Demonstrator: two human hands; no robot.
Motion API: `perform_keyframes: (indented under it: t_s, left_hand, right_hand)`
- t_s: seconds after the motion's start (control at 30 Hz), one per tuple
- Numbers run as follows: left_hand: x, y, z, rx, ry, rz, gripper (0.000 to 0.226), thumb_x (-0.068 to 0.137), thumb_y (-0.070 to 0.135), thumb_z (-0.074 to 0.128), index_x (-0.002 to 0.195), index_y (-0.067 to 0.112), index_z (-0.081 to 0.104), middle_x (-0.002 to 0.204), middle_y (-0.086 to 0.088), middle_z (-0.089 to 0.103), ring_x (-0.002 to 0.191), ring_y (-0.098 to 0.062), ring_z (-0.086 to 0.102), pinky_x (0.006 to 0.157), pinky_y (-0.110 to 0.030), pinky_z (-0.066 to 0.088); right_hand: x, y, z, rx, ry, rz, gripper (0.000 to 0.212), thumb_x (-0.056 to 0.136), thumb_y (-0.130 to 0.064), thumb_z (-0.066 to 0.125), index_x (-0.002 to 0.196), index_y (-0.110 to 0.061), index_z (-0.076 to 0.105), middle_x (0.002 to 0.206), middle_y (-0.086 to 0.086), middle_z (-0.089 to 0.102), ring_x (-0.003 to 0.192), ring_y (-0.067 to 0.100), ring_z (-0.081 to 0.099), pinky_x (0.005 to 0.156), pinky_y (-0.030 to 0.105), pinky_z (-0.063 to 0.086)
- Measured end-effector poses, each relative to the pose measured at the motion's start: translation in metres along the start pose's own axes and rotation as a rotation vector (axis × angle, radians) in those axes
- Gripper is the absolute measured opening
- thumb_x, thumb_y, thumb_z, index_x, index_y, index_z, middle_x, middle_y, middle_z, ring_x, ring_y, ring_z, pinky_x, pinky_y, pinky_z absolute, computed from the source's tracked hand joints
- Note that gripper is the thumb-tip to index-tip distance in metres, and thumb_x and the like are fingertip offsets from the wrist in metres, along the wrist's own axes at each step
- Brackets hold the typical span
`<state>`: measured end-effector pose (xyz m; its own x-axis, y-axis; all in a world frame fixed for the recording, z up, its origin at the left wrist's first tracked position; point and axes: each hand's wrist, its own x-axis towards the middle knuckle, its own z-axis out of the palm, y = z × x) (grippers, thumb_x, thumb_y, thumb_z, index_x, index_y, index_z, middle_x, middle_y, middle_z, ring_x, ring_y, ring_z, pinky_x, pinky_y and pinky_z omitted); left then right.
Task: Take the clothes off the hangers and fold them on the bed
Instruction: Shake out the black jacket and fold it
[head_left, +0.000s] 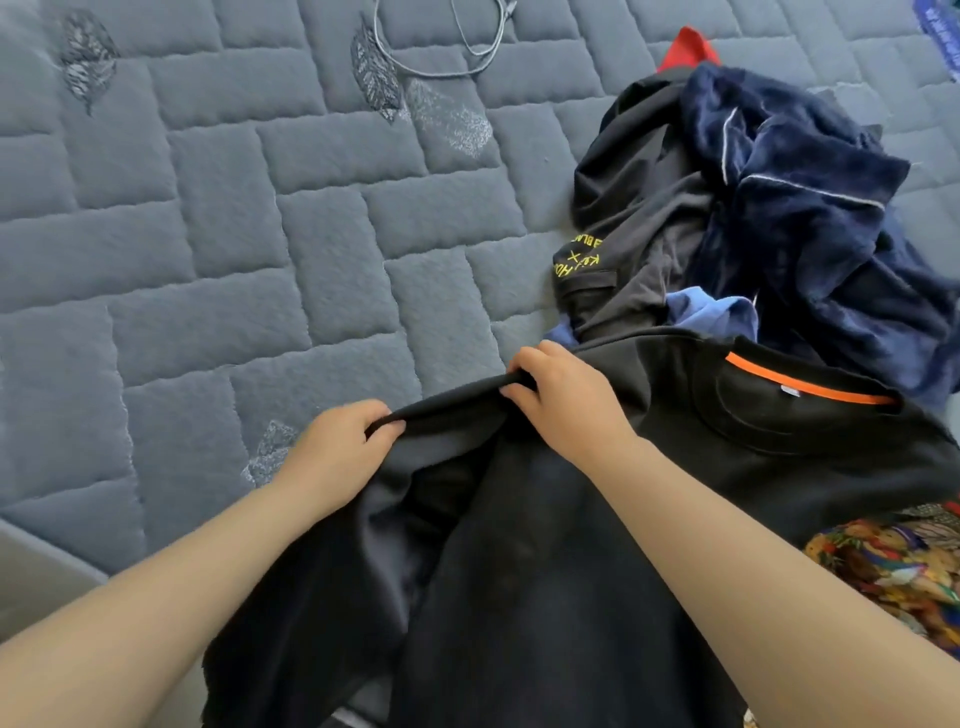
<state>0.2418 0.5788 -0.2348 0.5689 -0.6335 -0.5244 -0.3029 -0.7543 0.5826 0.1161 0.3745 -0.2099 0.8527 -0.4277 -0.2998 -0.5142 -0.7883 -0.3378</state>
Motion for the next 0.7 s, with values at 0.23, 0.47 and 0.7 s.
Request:
perform_keyframes:
  t_s: [0.23, 0.47, 0.7]
  left_hand:
    - [0.084, 0.019, -0.085, 0.221, 0.178, 0.151, 0.028, 0.089, 0.036, 0.061, 0.072, 0.015, 0.057, 0.084, -0.01, 0.066, 0.087, -0.032, 0.059, 0.07, -0.038, 0.045]
    - [0.151, 0.034, -0.111, 0.524, 0.235, 0.241, 0.022, 0.091, 0.029, 0.06, 0.102, 0.011, 0.064, 0.109, -0.015, 0.061, 0.107, -0.036, 0.052, 0.08, -0.039, 0.04]
    - [0.095, 0.017, -0.061, 0.513, 0.208, 0.615, 0.017, 0.086, 0.013, 0.056, 0.102, 0.01, 0.06, 0.101, -0.011, 0.055, 0.094, -0.032, 0.051, 0.079, -0.043, 0.042]
  right_hand:
    - [0.063, -0.019, -0.009, 0.058, 0.084, 0.144, 0.026, 0.096, -0.037, 0.054, 0.096, -0.012, 0.058, 0.091, 0.0, 0.055, 0.089, 0.021, 0.053, 0.071, 0.034, 0.04]
    - [0.115, -0.02, -0.004, 0.175, 0.095, 0.357, 0.025, 0.095, -0.032, 0.056, 0.097, -0.007, 0.059, 0.097, 0.01, 0.06, 0.096, 0.029, 0.055, 0.079, 0.041, 0.046]
    - [0.106, -0.019, 0.03, 0.335, 0.066, 0.393, 0.063, 0.094, -0.024, 0.061, 0.147, -0.016, 0.029, 0.148, 0.008, 0.031, 0.118, 0.025, 0.053, 0.102, 0.037, 0.043]
